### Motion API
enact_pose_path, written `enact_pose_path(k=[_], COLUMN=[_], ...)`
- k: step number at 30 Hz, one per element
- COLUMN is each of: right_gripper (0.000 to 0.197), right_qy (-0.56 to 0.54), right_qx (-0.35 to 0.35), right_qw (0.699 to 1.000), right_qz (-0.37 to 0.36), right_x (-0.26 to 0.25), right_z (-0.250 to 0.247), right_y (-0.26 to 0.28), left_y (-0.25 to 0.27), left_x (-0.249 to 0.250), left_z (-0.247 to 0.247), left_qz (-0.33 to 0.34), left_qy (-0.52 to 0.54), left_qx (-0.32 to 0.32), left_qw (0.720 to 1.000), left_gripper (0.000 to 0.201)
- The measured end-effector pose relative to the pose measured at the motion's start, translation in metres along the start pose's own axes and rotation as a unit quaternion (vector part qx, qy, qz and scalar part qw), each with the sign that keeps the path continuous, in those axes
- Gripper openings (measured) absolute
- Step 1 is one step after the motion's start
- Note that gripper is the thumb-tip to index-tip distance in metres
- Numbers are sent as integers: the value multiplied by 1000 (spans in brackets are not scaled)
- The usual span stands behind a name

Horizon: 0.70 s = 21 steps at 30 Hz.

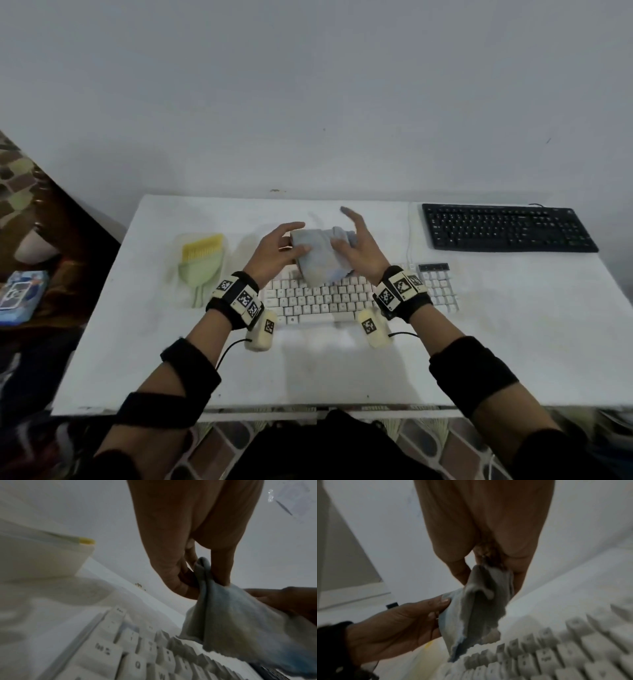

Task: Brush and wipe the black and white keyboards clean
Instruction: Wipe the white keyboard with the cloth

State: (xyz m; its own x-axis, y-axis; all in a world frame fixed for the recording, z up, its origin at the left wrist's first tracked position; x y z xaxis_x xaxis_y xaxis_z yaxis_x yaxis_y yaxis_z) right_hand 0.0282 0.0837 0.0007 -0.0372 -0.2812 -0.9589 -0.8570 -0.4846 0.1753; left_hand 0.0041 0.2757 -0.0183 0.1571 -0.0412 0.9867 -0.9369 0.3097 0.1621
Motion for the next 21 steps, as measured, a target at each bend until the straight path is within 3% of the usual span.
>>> enact_pose_path(k=[3,8,10,13,15,16,18,21], right_gripper=[36,25,22,38,47,40,23,18], right_qy=[197,308,229,-39,-134,-131,-45,126], right_qx=[-34,-41,-16,-46,-68,-69,-30,59], right_qw=[979,949,971,997,986,987,996,989], right_qz=[43,59,62,58,67,65,65,48], right_x=[-8,-15,-13,-14,-11,-10,-10,-17], right_z=[-1,-3,-5,16,31,35,33,18], right_y=[-2,1,-1,-2,-3,-7,-15,-26], left_y=[-4,-4,-2,6,14,18,29,49], left_x=[6,15,17,20,21,19,3,-38], left_z=[-2,-9,-8,-8,-11,-14,-26,-37], left_qz=[12,10,12,25,37,35,-12,-173], left_qy=[-14,-62,-23,57,24,-37,-167,-227], left_qx=[-9,4,3,16,36,55,98,107], left_qw=[1000,998,1000,998,998,997,981,952], left_gripper=[43,28,20,20,21,21,33,62])
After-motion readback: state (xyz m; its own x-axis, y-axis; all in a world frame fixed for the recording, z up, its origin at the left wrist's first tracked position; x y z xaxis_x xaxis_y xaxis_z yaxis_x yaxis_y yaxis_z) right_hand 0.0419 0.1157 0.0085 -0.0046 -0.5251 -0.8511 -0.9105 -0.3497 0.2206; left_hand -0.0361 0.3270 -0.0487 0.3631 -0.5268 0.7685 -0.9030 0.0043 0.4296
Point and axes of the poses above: each hand's wrist, its own y-axis away from the middle knuckle, its own z-axis out of the palm, x = y × z, the point moved 8 cm from there along -y, towards the middle knuckle, and after that the axes turned 13 degrees about -x, right-handed, at the moved point
